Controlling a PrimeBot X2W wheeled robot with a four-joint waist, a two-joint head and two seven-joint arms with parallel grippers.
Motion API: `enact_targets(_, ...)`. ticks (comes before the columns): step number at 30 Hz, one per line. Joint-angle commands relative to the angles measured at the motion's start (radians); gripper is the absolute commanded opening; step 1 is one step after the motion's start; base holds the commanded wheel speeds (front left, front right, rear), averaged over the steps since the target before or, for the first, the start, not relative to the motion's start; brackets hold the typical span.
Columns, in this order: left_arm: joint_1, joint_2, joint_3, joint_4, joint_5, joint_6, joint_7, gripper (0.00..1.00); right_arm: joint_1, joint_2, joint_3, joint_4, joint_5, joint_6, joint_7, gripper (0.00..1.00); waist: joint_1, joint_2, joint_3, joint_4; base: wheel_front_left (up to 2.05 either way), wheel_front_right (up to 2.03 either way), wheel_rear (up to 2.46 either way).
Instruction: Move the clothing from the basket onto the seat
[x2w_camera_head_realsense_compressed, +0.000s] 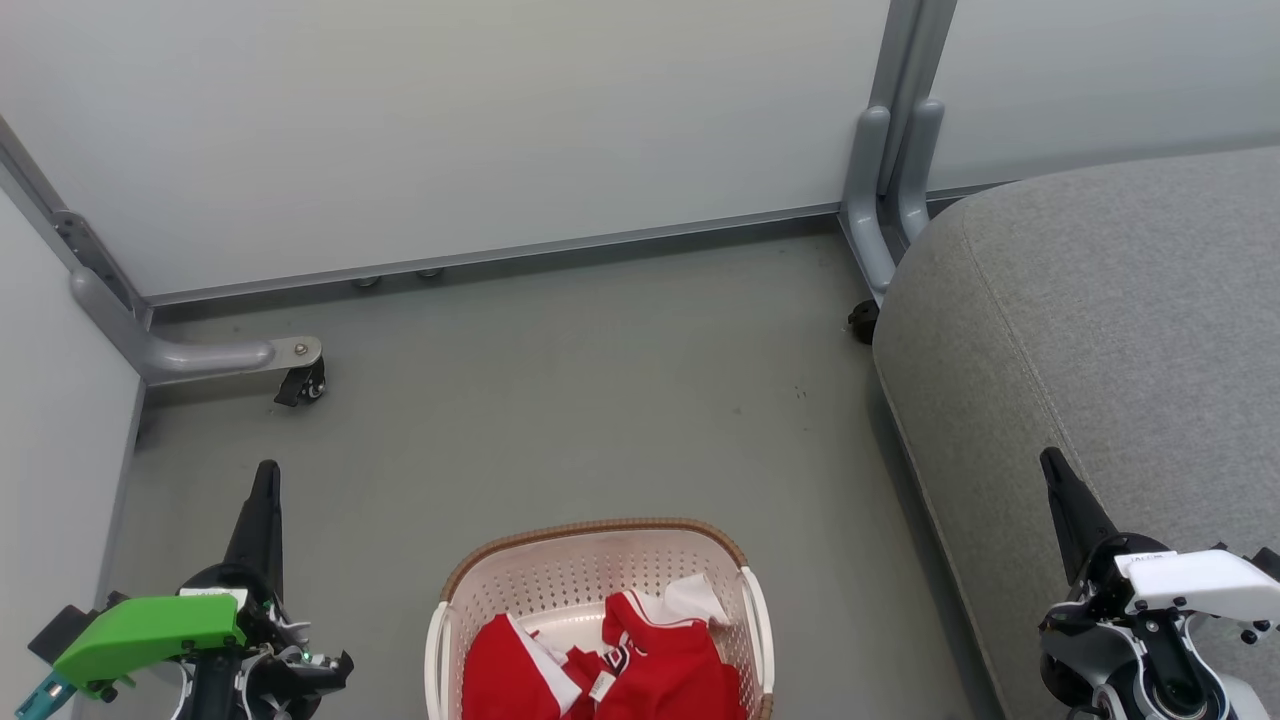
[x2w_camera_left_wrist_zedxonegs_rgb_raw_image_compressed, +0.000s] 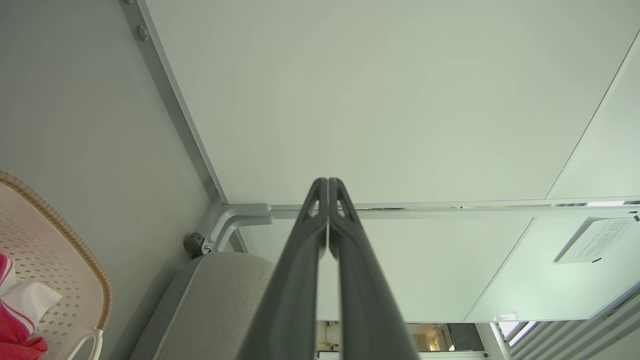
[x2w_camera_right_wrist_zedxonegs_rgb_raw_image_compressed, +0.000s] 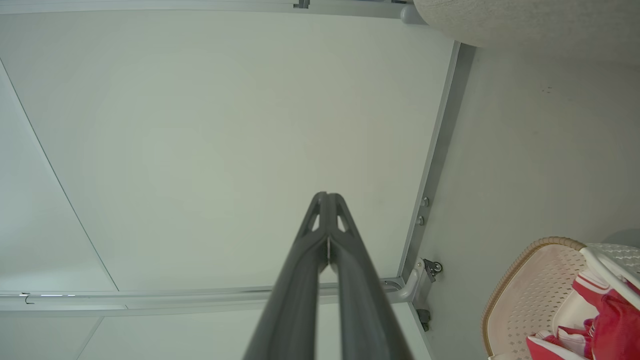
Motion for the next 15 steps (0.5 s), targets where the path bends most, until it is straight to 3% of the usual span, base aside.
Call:
enact_targets(1,-0.011,0.005,0.002,-0.002,-0.001,-0.007,0.004,0.0,-0.009,-0.003,-0.001,0.002,-0.001,0.0,0.0,0.0,0.0,0.0108,0.0,0.0,0.0,0.0,0.0)
enact_targets(8,-0.011,0.005,0.002,-0.002,-0.001,-0.007,0.004,0.0,-0.009,-0.003,-0.001,0.002,-0.001,0.0,0.0,0.0,0.0,0.0108,0.0,0.0,0.0,0.0,0.0)
enact_targets(9,0.0,0.0,0.0,0.0,0.0,0.0,0.0,1.0,0.0,0.0,0.0,0.0,0.0,0.0,0.0,1.0,0.0,0.0,0.0,0.0,0.0,0.0,0.0)
enact_targets(15,0.021,-0.007,-0.008,0.027,0.002,0.002,-0.01,1.0,0.026,0.011,0.007,0.029,-0.004,0.0,-0.01,1.0,0.0,0.0002,0.001,0.0,0.0,0.0,0.0)
